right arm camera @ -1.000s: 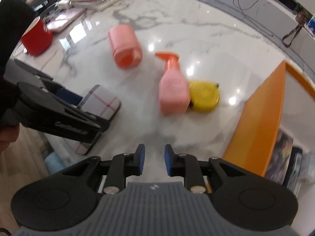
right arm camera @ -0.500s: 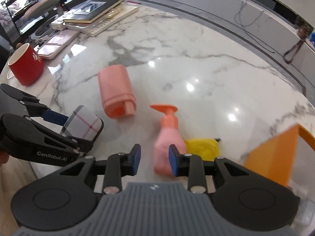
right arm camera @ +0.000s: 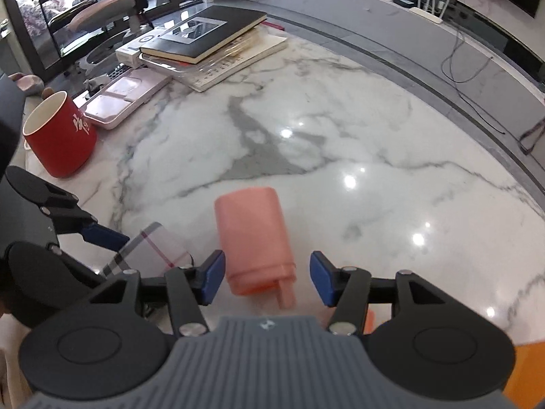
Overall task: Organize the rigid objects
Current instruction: 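Grasp the pink cylindrical cup with the right tool while the left tool holds the plaid case, then carry the pink cup and plaid case over the orange box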
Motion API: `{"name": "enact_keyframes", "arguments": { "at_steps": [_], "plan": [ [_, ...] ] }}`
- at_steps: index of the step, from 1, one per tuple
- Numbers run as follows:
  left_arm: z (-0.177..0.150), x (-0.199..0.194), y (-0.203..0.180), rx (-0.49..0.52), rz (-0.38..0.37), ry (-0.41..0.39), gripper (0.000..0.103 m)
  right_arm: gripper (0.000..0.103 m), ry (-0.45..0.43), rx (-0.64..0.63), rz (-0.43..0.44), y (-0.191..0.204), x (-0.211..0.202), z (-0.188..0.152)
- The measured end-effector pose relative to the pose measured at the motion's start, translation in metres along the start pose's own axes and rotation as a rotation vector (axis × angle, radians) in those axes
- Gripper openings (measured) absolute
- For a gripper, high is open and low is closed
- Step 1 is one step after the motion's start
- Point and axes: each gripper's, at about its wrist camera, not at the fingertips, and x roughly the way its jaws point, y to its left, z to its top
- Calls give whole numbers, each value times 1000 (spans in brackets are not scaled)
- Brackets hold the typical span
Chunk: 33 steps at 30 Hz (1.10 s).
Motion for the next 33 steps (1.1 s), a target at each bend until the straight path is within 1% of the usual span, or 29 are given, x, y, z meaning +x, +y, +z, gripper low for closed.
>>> {"name": "enact_keyframes", "arguments": {
  "at_steps": [3,4,8,11,13,16,17,18,21,25,29,33],
  "plan": [
    [-1,1,-1,39,2,-7,75,58,10,-3,4,0,10,5],
    [-2,1,-2,50,4,-13,78,58,10,2,10,0,12,7],
    [-3,6,-2,71,-1,-24,84,60,20,36,38,-1,24,10],
    [-5,7,-9,118,32,-32,84,60,30,50,43,0,32,11],
    [-7,6,-12,141,37,-35,79,60,32,61,49,1,36,12],
    [-6,6,-10,134,33,-41,78,60,40,68,52,4,41,12],
    [-7,5,-9,129,31,-44,78,56,50,69,50,4,42,12],
    [-7,5,-9,128,30,-47,77,55,55,69,46,5,43,11],
    [-8,3,-10,121,26,-59,77,55,64,78,52,2,39,6],
    [-10,0,-13,115,19,-54,77,55,66,88,37,-3,26,-5],
    [-15,-4,-14,67,-24,-48,77,55,74,109,26,-9,9,-17],
    [-25,-13,-24,69,-40,-61,76,55,57,117,11,-13,-16,-35]
  ]
}}
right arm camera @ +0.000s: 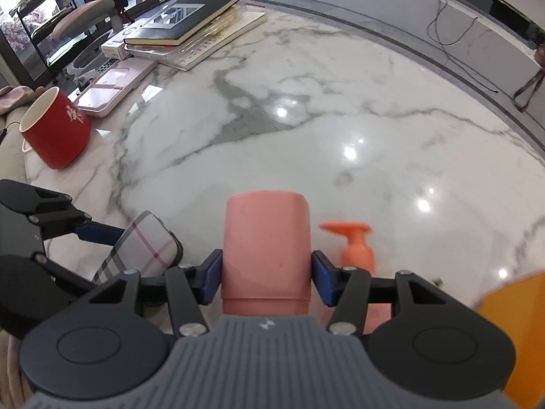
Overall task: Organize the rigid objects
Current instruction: 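Carry the pink cup and plaid case over the orange box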
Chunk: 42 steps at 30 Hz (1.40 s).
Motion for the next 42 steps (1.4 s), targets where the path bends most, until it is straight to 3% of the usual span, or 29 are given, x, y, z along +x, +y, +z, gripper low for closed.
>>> {"name": "enact_keyframes", "arguments": {
  "at_steps": [9,21,25,34,42],
  "plan": [
    [-14,-30,-31,-13,-29,-48,76,55,-43,52,-29,-13,-50,-45],
    [-14,-104,-100,94,-49,-197,76,55,-199,79,-85,-34,-153,-84],
    [-10,-126,-134,142,-104,-242,76,55,-240,101,-134,-54,-193,-101],
    [0,-136,-234,307,-231,-267,76,55,-178,200,-293,-113,-232,-163],
    [16,-95,-311,433,-261,-183,76,55,-117,195,-394,-149,-221,-200]
  ]
}}
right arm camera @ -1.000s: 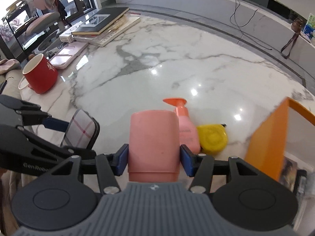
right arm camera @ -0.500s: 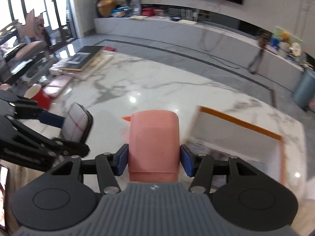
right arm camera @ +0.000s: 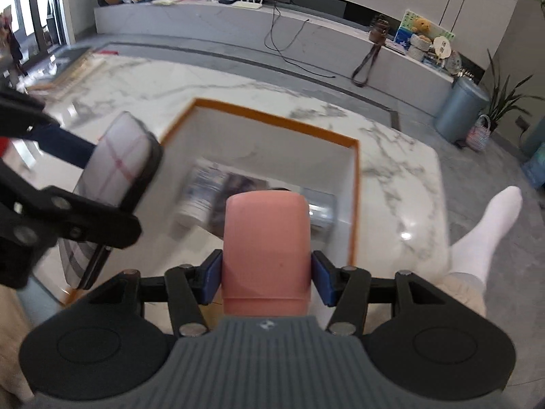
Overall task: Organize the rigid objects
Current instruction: 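Carry the pink cup and plaid case over the orange box, then release the pink cup with the right tool while the left tool releases the plaid case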
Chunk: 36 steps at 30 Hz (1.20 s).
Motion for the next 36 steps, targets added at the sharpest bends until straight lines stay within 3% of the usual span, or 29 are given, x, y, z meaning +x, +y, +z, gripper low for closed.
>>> {"name": "enact_keyframes", "arguments": {
  "at_steps": [9,17,31,36],
  "plan": [
    [18,66,0,45,68,134,76,55,38,-127,2,-4,44,-5],
    [20,98,7,117,143,199,76,55,60,-126,18,-9,72,-11],
    [18,129,3,158,228,299,77,62,1,-102,30,-13,68,-11],
    [18,128,2,157,234,292,77,62,-15,-97,44,-10,67,-13]
  ]
}}
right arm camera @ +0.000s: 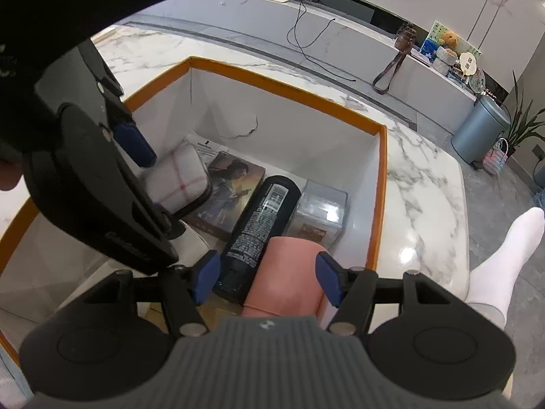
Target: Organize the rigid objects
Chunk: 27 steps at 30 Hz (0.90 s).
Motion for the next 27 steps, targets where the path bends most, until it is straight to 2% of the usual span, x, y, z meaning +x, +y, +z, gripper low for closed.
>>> {"name": "enact_keyframes", "arguments": {
  "at_steps": [5,10,15,17,19,23,27],
  "plan": [
    [-3,-13,14,-58,-54,-41,79,61,-22,15,24,1,-5,1],
    [-15,-45,34,-119,-85,-156,75,61,-32,32,81,10,-7,6],
    [-28,-69,60,-208,-79,-235,72,62,-7,71,135,22,5,17],
    [-33,-72,72,-247,-63,-249,72,65,20,99,131,25,15,22],
    [-39,-70,83,-285,-55,-257,71,69,69,169,164,23,26,25],
    [-54,-69,99,-324,-57,-251,71,70,141,313,219,15,49,31],
    [-69,-63,111,-352,-62,-235,69,68,171,379,245,16,62,33]
  ]
}}
